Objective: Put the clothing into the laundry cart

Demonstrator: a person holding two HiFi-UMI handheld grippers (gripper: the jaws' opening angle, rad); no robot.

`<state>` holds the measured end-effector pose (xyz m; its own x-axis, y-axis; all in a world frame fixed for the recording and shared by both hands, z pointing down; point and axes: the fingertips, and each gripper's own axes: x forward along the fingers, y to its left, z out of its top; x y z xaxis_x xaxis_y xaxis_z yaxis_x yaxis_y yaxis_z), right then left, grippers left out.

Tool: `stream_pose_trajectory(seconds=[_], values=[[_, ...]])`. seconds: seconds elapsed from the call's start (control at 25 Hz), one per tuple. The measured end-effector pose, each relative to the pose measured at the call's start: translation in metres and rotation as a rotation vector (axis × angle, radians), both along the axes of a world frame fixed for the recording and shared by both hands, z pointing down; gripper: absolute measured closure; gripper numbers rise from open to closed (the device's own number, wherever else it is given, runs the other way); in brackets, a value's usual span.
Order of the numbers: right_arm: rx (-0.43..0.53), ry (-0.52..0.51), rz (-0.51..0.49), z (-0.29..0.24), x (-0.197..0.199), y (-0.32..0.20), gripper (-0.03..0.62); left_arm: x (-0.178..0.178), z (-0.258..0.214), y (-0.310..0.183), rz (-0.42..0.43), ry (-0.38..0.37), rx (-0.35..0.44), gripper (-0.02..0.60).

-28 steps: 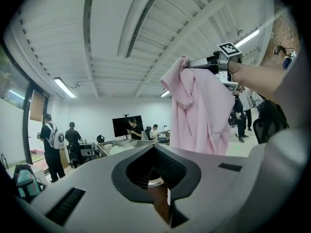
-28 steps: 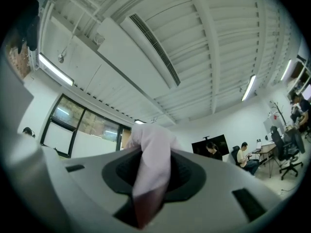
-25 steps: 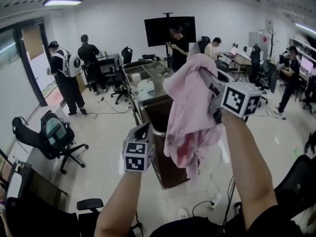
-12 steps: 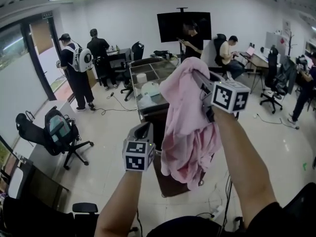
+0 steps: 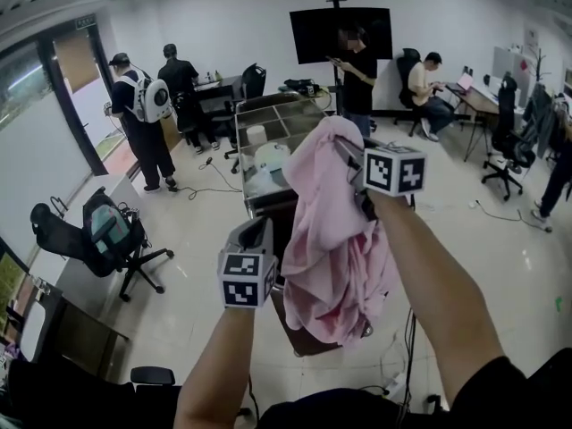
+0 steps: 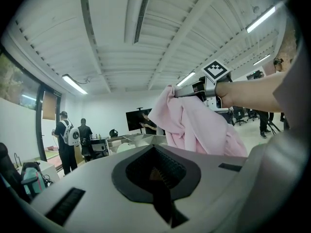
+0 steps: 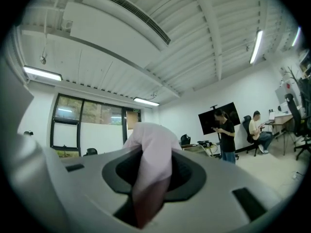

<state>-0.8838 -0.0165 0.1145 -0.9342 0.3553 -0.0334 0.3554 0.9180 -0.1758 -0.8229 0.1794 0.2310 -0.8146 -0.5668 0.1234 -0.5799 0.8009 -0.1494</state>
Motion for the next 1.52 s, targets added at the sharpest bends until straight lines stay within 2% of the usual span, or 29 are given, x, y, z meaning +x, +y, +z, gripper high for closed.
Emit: stream_pose_trajectory(seconds=[0.24, 0.32, 0.4, 0.48, 0.52, 0.72, 0.8, 0.92, 1.08, 1.24, 1.28, 1.36, 1.44, 1.52], values=[[0.052, 0.081, 0.017, 0.028, -0.019, -0.002, 0.437, -0.011, 0.009, -0.001, 0.009, 0.022, -0.006, 0.583], [0.085, 0.115, 0.021, 0.039, -0.025, 0.0, 0.372, -0.014, 0.009, 0.0, 0.009, 0.029, 0.0, 0.583], [0.112, 0.16, 0.01, 0.052, -0.028, 0.002, 0.265, -0.015, 0.007, -0.001, 0.017, 0.028, -0.004, 0.583], [0.132, 0.194, -0.003, 0.063, -0.028, 0.004, 0.245, -0.014, 0.006, -0.004, 0.031, 0.024, -0.017, 0.583], [0.142, 0.196, -0.004, 0.065, -0.027, 0.004, 0.183, -0.014, 0.006, -0.004, 0.036, 0.023, -0.018, 0.583], [0.132, 0.155, -0.008, 0.053, -0.019, 0.006, 0.183, -0.015, 0.01, -0.006, 0.049, 0.029, -0.009, 0.583], [0.128, 0.139, -0.015, 0.048, -0.013, 0.007, 0.215, -0.014, 0.011, -0.009, 0.058, 0.033, -0.006, 0.583], [0.131, 0.12, -0.019, 0.041, -0.004, 0.008, 0.22, -0.013, 0.011, -0.013, 0.071, 0.041, 0.0, 0.583], [0.127, 0.107, -0.047, 0.041, 0.012, 0.01, 0.298, -0.007, 0.012, -0.019, 0.086, 0.042, 0.004, 0.583], [0.134, 0.096, -0.045, 0.041, 0.032, 0.008, 0.301, 0.002, 0.012, -0.022, 0.095, 0.041, 0.018, 0.583], [0.141, 0.087, -0.032, 0.04, 0.039, 0.006, 0.319, 0.005, 0.012, -0.022, 0.097, 0.042, 0.022, 0.583], [0.152, 0.066, -0.004, 0.037, 0.055, 0.002, 0.472, 0.011, 0.013, -0.021, 0.098, 0.044, 0.025, 0.583], [0.152, 0.05, 0.015, 0.037, 0.068, -0.002, 0.587, 0.015, 0.015, -0.02, 0.098, 0.052, 0.03, 0.583], [0.129, 0.051, 0.011, 0.041, 0.078, -0.005, 0.592, 0.018, 0.019, -0.021, 0.098, 0.071, 0.048, 0.583]])
